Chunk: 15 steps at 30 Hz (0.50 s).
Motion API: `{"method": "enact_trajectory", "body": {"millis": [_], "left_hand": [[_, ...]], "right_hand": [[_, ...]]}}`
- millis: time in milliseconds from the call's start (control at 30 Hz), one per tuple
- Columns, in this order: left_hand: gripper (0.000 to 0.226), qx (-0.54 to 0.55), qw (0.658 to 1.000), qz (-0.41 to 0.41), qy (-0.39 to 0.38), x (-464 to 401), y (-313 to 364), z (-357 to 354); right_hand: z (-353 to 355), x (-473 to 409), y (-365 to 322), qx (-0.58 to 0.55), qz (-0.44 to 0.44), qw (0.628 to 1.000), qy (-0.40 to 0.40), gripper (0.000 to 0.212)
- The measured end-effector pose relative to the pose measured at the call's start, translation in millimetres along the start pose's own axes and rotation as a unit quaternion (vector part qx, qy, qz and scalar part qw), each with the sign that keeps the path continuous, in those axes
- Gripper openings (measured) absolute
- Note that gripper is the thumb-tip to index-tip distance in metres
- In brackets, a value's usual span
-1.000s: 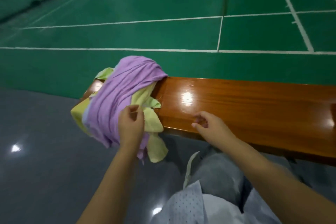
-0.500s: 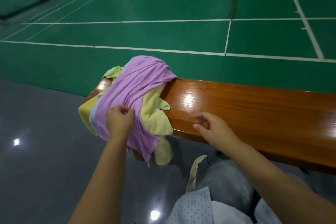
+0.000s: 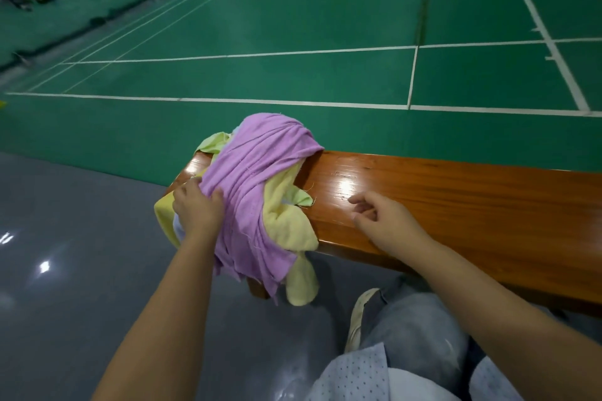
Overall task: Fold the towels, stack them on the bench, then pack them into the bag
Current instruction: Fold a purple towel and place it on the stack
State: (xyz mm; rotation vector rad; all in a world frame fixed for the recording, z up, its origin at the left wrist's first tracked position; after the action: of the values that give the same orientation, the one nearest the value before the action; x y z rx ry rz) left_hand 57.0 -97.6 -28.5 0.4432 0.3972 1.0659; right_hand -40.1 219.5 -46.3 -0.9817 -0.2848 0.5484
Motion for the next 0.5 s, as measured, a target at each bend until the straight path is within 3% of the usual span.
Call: {"method": "enact_trajectory", "body": {"millis": [67,133,300,400,500], "left_hand": [[0.041,-0.009,0.999,0.02,-0.049,-14,-5,-8],[0.024,0.05,0.994,0.055,-0.079,-19,-8,-8],[0.016,0.165,0.981,0.077,-0.068,-27,-2,12],[0.017,0.202,0.978,0.013,-0.046,-27,24,31],[0.018,0.311,0.944,-0.09,-0.066,-4,81,58]], "right_hand": [[-1,-6,-7,-0.001,0.008,1.0,0.0,0.029],[-1,-9,-10,-0.005,0.009,1.0,-0.001,0.029],[4,-8,-2,-0.017,-0.001,1.0,0.009,0.028],[7,-8,3,-0.022,-0.006,1.0,0.016,0.028],[13,-9,2,-0.034,-0.003,0.999,0.024,0.03]]}}
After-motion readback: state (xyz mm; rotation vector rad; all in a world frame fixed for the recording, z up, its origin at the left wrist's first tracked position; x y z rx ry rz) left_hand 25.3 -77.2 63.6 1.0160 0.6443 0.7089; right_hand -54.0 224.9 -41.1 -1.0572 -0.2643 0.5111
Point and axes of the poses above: each hand's wrist, its own x-axis away from the middle knuckle, its own z-axis out of the back of the hand, y = z × x, the point moved 6 cm from there along -x, towards the middle knuckle, and after that the axes turned 7 degrees about z, right-handed, at the moved point
